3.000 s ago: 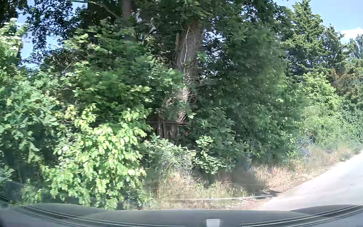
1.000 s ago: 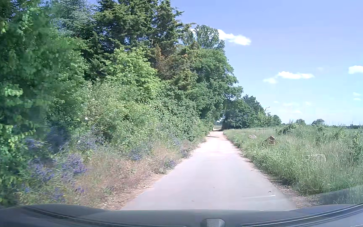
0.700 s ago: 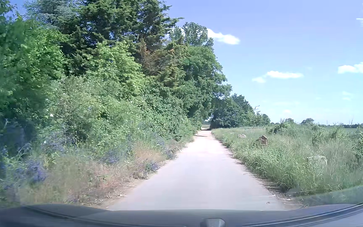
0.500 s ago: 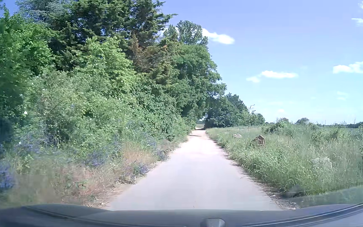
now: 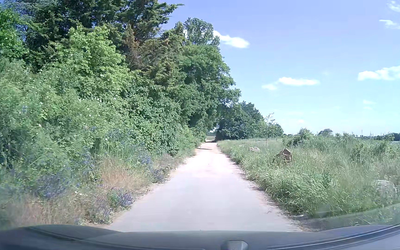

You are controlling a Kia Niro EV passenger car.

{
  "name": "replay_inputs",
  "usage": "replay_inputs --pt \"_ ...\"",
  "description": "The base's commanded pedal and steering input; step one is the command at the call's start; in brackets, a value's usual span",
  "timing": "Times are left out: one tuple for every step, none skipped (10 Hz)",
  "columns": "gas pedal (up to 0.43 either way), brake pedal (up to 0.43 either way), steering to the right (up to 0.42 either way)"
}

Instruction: Follow the waypoints while adhering to traffic rules and regulations

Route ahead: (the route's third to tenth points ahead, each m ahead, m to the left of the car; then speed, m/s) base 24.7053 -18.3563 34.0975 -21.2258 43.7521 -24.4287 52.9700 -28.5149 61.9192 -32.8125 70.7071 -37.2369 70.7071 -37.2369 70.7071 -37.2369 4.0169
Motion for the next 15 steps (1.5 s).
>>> replay_inputs --pt "0.039 0.03 0.04" --pt "0.039 0.03 0.034" --pt "0.039 0.03 0.026" --pt "0.028 0.03 0.016" --pt "0.02 0.03 0.0" --pt "0.008 0.03 -0.02" --pt "0.0 0.037 -0.03" --pt "0.0 0.03 -0.029" --pt "0.0 0.03 -0.028" --pt "0.0 0.03 -0.026" --pt "0.0 0.03 -0.026" --pt "0.0 0.03 -0.026" --pt "0.0 0.03 -0.026" --pt "0.0 0.03 -0.026" --pt "0.0 0.03 -0.025"
